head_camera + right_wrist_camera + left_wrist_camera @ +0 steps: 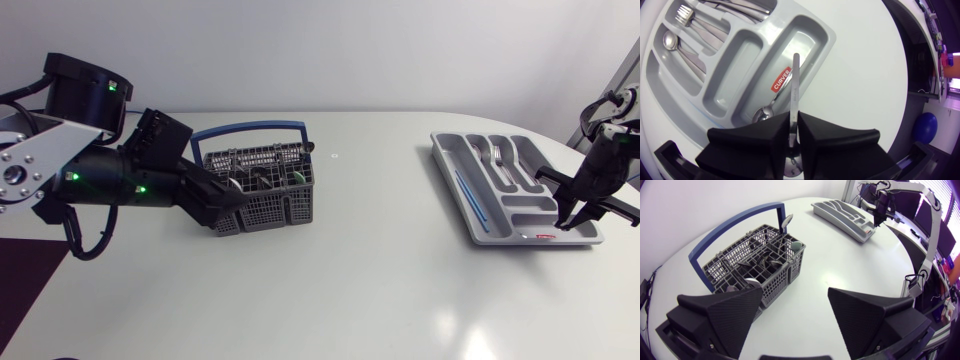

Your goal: Unload the cutlery basket into the drawer organizer.

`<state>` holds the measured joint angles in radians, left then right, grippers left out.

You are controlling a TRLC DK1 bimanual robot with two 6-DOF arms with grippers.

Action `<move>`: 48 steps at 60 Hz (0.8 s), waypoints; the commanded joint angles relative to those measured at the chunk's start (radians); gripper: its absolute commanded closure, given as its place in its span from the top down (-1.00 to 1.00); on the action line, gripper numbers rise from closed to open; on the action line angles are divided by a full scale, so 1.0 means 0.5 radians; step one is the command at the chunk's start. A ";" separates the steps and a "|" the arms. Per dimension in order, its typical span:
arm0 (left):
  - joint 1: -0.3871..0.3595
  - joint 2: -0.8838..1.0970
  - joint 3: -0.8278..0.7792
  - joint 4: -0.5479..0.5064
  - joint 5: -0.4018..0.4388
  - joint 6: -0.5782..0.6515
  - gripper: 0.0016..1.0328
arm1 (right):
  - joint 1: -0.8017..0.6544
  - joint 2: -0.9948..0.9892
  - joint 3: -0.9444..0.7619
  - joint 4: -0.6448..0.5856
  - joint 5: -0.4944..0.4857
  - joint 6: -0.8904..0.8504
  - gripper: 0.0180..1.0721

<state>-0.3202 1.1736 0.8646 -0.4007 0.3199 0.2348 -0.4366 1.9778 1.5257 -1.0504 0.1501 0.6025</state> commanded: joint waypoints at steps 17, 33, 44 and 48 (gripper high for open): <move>-0.028 -0.071 -0.066 -0.027 -0.020 -0.034 0.77 | -0.072 0.189 0.127 -0.019 -0.125 0.080 -0.46; -0.016 -0.092 -0.088 -0.033 -0.020 -0.031 0.77 | -0.023 -0.041 -0.042 0.116 -0.128 -0.073 -0.46; -0.013 -0.095 -0.100 -0.033 -0.020 -0.019 0.77 | -0.023 -0.246 -0.192 0.226 -0.131 -0.530 -0.46; -0.016 -0.092 -0.106 -0.027 -0.020 -0.019 0.77 | -0.053 -0.295 -0.232 0.294 -0.187 -0.717 -0.54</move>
<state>-0.3286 1.1385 0.8429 -0.4133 0.3122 0.2291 -0.4538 1.8641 1.4479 -0.9264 0.0734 0.3626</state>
